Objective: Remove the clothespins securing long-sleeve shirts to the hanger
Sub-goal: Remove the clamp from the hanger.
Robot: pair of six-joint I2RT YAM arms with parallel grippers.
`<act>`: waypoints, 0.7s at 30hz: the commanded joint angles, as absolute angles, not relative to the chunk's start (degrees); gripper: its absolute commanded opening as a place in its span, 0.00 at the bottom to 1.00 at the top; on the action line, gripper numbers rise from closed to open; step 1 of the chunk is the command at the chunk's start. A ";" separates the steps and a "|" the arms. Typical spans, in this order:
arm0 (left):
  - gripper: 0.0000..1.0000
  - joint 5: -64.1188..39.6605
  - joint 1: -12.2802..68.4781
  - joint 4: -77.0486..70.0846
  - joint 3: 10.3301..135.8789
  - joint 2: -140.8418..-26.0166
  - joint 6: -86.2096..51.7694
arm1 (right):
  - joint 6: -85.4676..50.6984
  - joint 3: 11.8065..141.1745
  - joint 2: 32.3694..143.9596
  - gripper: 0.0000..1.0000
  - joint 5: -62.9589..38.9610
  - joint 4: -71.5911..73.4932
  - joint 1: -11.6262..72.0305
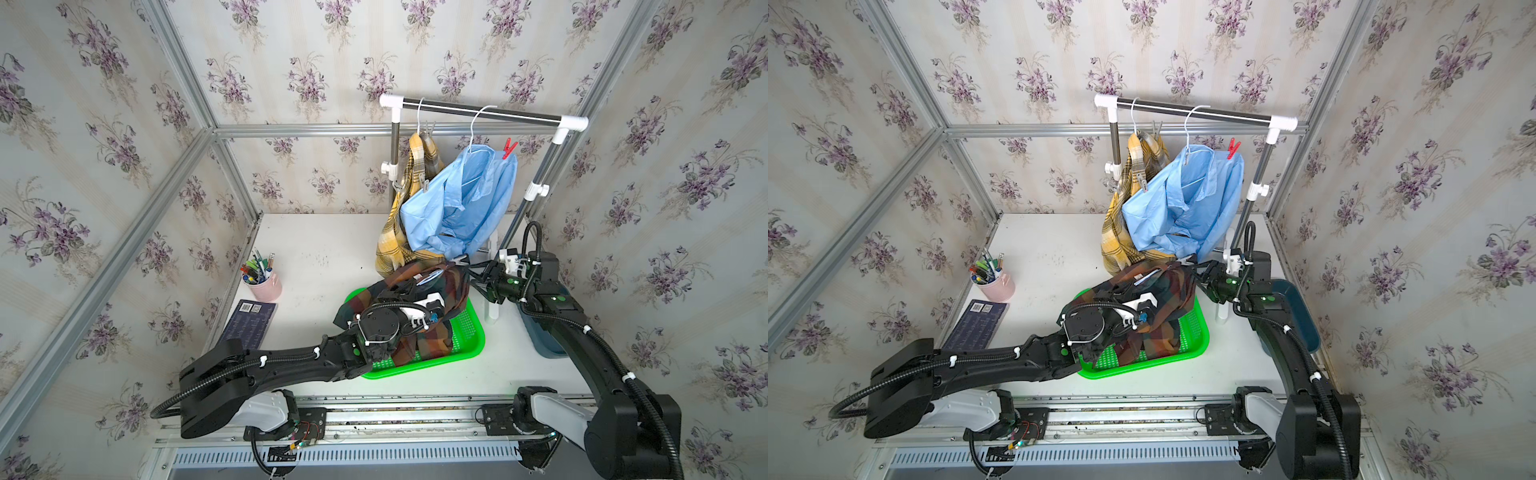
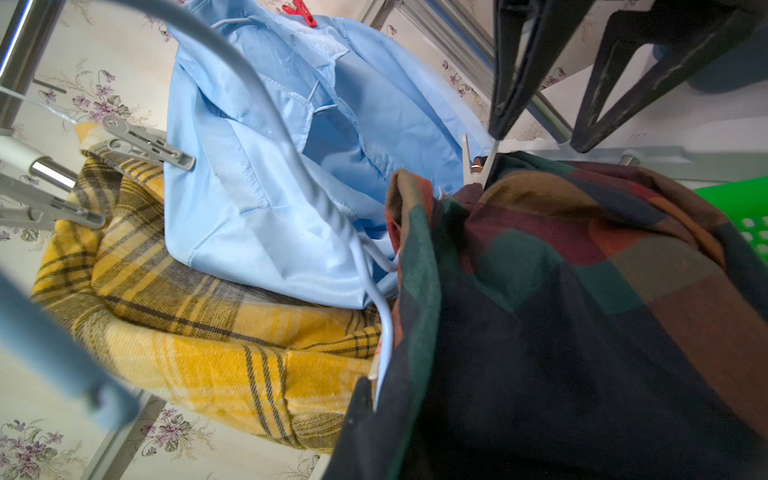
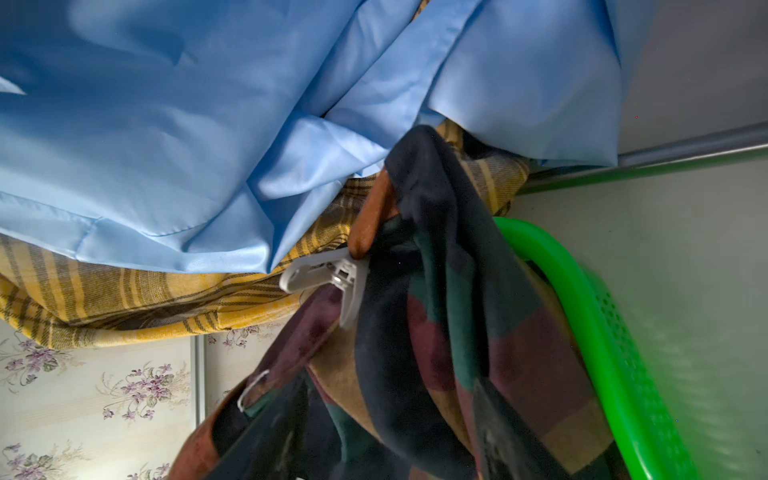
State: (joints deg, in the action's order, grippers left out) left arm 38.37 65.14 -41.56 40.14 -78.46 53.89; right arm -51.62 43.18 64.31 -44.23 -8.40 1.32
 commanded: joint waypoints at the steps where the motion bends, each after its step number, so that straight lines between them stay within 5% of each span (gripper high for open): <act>1: 0.00 39.99 65.81 -47.86 39.80 -79.10 56.86 | -53.99 44.61 64.84 0.62 -44.43 -4.18 1.32; 21: 0.00 41.21 68.77 -52.62 38.58 -82.96 60.00 | -58.98 44.85 70.84 0.47 -47.81 2.73 1.28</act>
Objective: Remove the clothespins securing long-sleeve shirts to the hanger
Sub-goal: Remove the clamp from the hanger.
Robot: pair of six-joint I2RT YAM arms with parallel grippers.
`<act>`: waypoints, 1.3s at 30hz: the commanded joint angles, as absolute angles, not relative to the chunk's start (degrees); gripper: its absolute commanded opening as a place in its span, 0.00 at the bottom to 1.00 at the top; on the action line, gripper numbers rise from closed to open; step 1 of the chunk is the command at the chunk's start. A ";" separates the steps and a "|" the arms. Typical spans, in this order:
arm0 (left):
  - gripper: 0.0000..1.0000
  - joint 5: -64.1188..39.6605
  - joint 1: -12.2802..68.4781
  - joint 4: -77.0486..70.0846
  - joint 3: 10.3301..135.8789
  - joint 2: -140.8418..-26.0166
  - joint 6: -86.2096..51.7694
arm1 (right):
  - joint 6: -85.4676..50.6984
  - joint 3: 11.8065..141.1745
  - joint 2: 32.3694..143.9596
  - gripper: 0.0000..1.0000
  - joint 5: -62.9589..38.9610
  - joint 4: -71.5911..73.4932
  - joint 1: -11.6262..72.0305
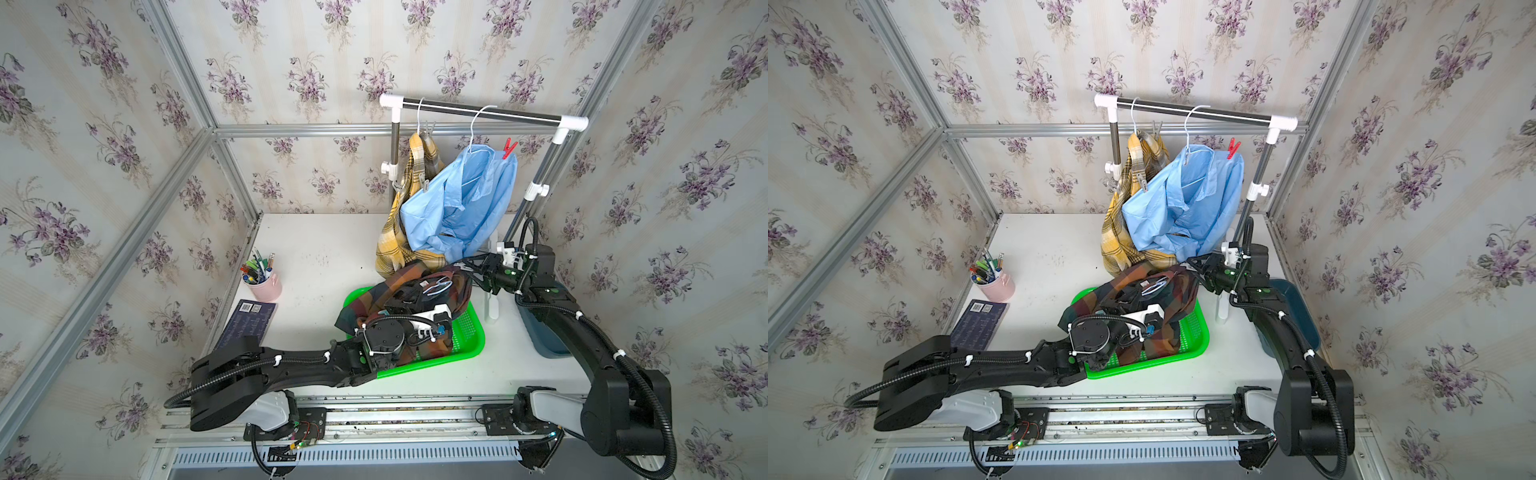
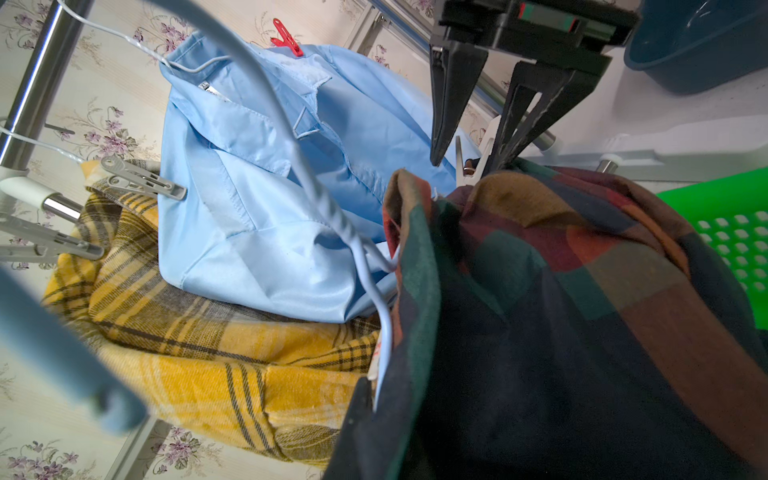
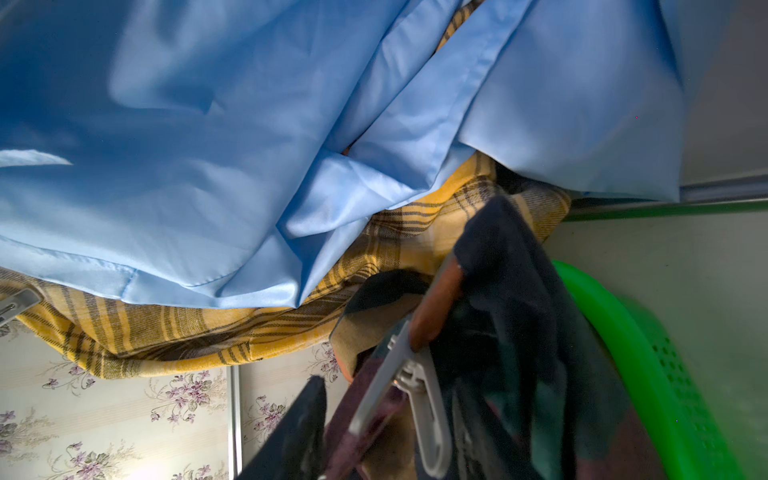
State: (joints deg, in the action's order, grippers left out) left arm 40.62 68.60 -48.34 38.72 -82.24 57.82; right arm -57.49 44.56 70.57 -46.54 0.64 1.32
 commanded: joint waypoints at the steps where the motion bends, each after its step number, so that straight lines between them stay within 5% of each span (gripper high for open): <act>1: 0.00 41.35 68.97 -53.27 38.43 -83.04 60.32 | -58.97 44.87 70.82 0.47 -47.88 2.67 1.23; 10: 0.00 42.00 69.88 -55.81 38.06 -83.76 62.52 | -59.32 43.45 70.93 0.38 -48.51 2.86 0.71; 18: 0.00 42.72 70.47 -59.37 37.97 -84.46 65.93 | -57.87 44.85 68.93 0.50 -48.53 -0.83 0.01; 39: 0.00 42.68 71.69 -68.71 38.54 -87.89 75.95 | -51.29 49.84 71.52 0.49 -50.00 -11.53 -3.21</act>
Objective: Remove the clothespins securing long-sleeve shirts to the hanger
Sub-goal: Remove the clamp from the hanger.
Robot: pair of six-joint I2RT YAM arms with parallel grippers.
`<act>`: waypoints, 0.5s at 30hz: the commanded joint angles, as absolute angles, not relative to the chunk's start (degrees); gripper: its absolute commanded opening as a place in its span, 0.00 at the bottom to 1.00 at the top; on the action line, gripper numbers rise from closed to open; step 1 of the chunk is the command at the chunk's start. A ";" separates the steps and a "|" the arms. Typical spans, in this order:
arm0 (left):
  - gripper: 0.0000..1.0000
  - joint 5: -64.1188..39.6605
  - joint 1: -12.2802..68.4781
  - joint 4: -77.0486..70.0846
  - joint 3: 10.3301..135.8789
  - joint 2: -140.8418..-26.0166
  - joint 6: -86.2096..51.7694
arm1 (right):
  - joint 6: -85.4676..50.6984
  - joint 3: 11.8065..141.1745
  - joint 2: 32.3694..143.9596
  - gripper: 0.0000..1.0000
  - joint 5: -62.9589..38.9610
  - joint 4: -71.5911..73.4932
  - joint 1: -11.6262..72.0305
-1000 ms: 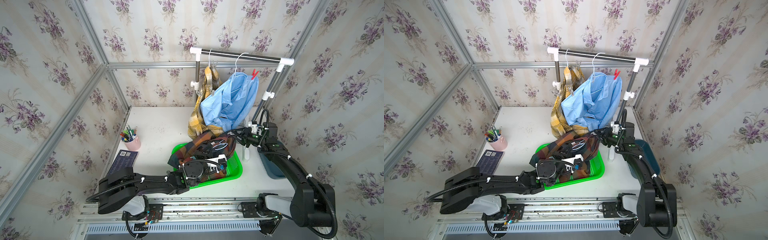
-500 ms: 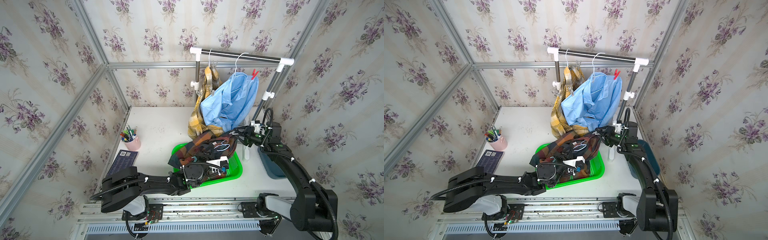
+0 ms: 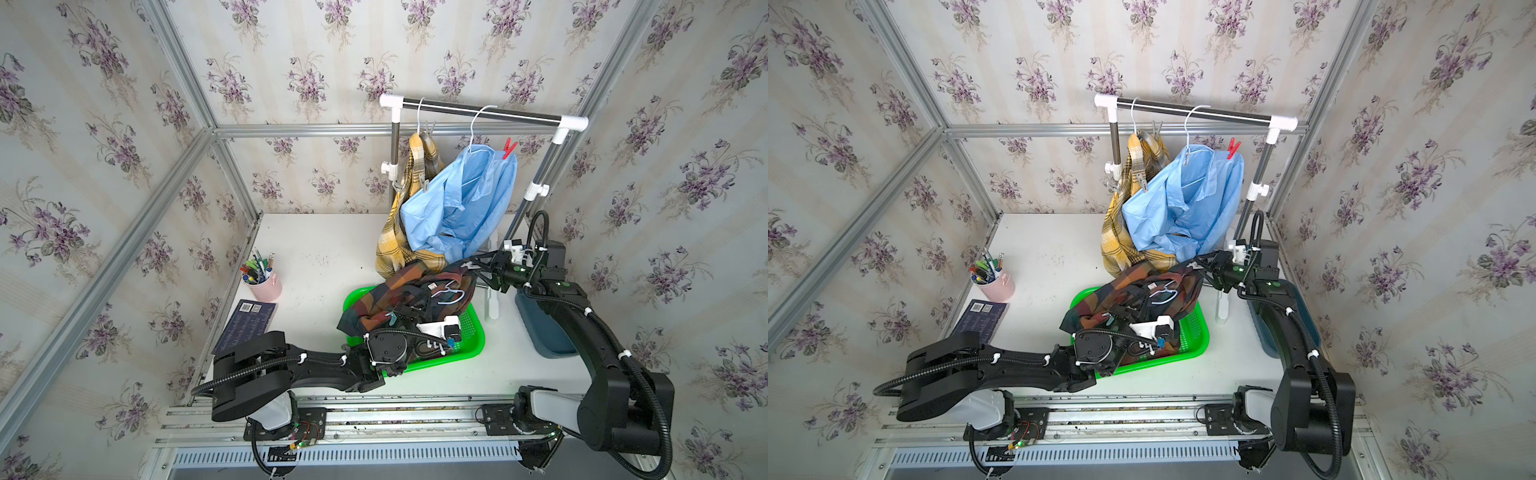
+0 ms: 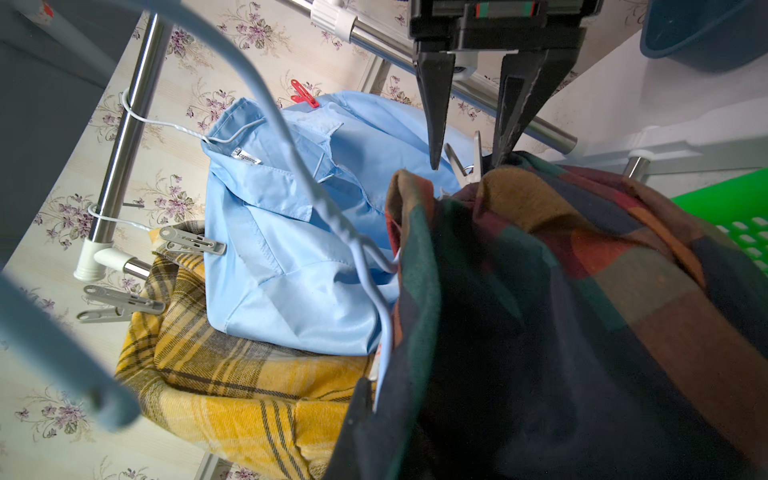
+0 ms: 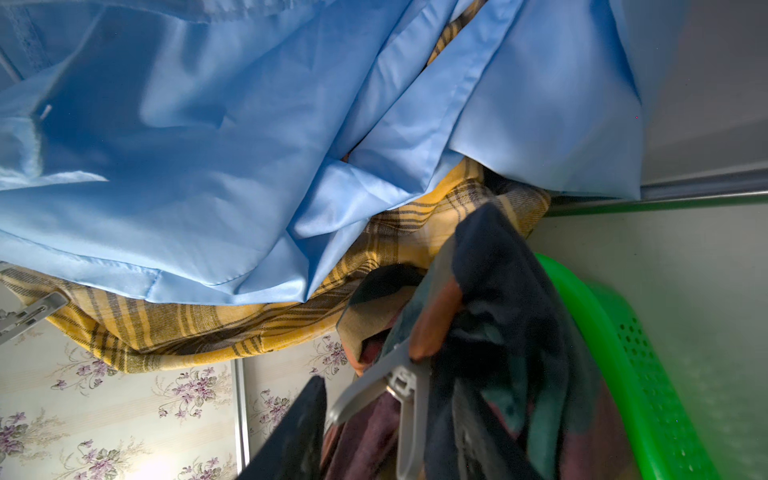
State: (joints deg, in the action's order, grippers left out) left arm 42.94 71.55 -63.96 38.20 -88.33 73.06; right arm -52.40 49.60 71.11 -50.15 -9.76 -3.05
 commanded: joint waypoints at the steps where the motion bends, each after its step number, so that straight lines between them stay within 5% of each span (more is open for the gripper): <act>1: 0.00 42.54 71.83 -68.80 38.47 -87.91 76.31 | -51.33 49.70 71.64 0.49 -50.05 -11.43 -3.25; 15: 0.00 43.07 72.27 -68.91 38.50 -89.13 76.81 | -52.72 48.84 69.79 0.35 -52.47 -11.15 -5.12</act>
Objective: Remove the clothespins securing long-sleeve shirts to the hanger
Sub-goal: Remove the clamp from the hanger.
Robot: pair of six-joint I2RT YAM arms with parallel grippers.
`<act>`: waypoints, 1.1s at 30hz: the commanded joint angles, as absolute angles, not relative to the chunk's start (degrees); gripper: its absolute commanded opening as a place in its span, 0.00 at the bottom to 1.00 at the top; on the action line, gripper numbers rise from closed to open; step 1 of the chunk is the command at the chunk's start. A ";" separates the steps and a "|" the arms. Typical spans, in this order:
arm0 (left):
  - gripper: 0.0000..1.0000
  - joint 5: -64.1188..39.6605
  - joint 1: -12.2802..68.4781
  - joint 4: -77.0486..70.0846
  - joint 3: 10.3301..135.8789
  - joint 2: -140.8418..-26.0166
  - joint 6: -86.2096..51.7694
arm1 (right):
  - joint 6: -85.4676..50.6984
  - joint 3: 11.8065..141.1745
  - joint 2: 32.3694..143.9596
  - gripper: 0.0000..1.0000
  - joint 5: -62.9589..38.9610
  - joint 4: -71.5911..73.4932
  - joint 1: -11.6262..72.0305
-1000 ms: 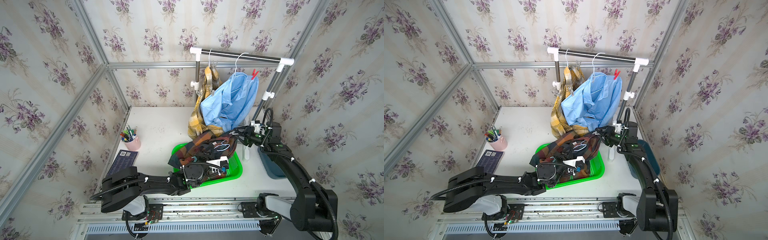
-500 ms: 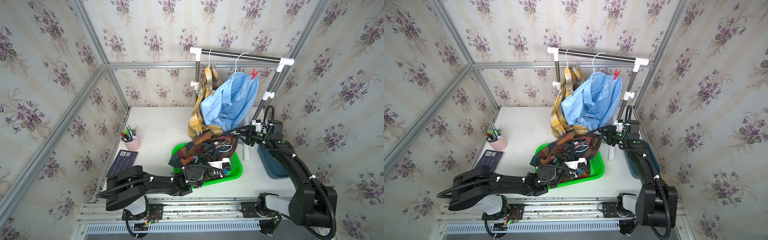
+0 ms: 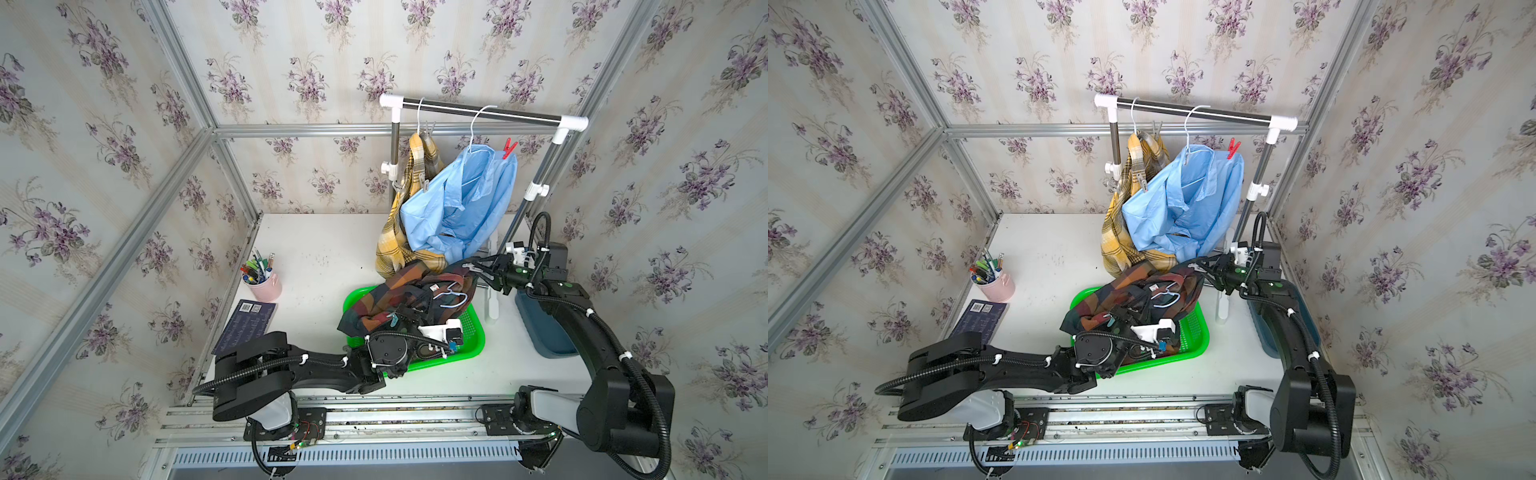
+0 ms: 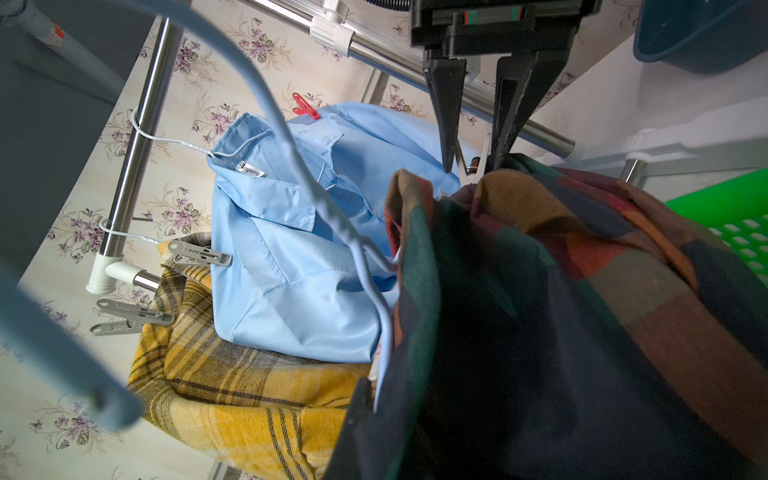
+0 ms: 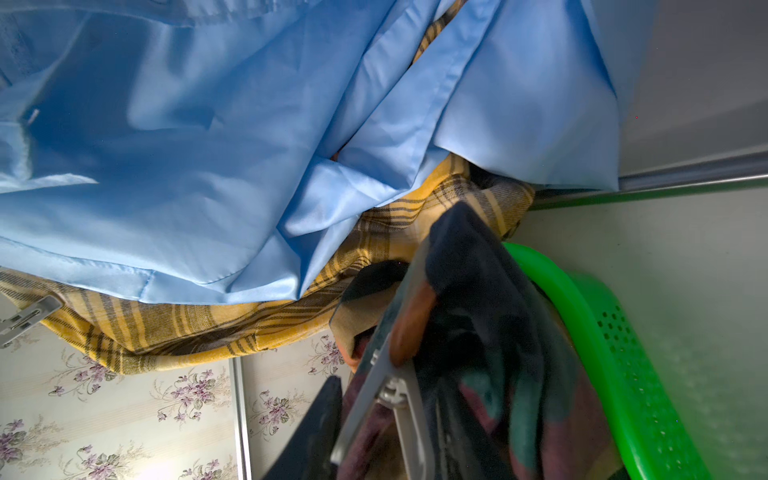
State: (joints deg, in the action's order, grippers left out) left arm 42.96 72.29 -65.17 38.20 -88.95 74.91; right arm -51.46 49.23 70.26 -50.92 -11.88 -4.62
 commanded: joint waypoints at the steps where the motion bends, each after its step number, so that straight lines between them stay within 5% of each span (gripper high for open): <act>1: 0.00 43.07 72.27 -68.92 38.59 -89.21 76.74 | -52.90 48.70 69.66 0.35 -52.72 -10.79 -5.34; 18: 0.00 43.33 72.25 -68.91 38.60 -89.99 76.29 | -57.10 44.76 68.00 0.18 -55.18 -5.11 -5.98; 25: 0.00 43.90 71.75 -68.40 39.09 -91.37 74.68 | -57.38 43.23 65.65 0.01 -55.28 -4.96 -6.48; 33: 0.00 44.94 68.64 -65.62 39.40 -90.68 71.08 | -56.42 39.96 60.61 0.00 -55.54 -6.71 -9.55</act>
